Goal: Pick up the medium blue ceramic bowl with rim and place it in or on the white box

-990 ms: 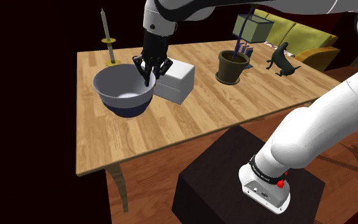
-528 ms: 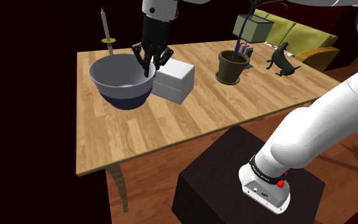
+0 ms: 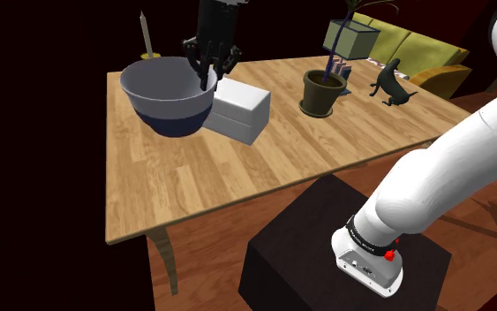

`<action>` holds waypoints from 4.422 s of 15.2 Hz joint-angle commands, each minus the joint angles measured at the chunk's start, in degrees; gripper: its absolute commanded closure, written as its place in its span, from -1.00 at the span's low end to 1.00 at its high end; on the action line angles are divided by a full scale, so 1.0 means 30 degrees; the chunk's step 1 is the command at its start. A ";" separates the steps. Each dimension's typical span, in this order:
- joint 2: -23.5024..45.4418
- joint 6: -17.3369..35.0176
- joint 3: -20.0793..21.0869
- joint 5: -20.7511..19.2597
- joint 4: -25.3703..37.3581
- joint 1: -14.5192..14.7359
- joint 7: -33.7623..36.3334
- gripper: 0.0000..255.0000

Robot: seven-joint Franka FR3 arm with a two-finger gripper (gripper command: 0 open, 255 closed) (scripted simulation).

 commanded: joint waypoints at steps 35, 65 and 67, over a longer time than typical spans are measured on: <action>0.7837 -0.3068 -0.5584 -0.1055 0.8830 -0.4905 -0.9899 1.00; 0.7865 -0.2980 -0.5709 -0.1038 0.8709 -0.5090 -1.0229 -1.00; 0.7866 -0.2980 -0.5709 -0.1038 0.8710 -0.5090 -1.0229 -1.00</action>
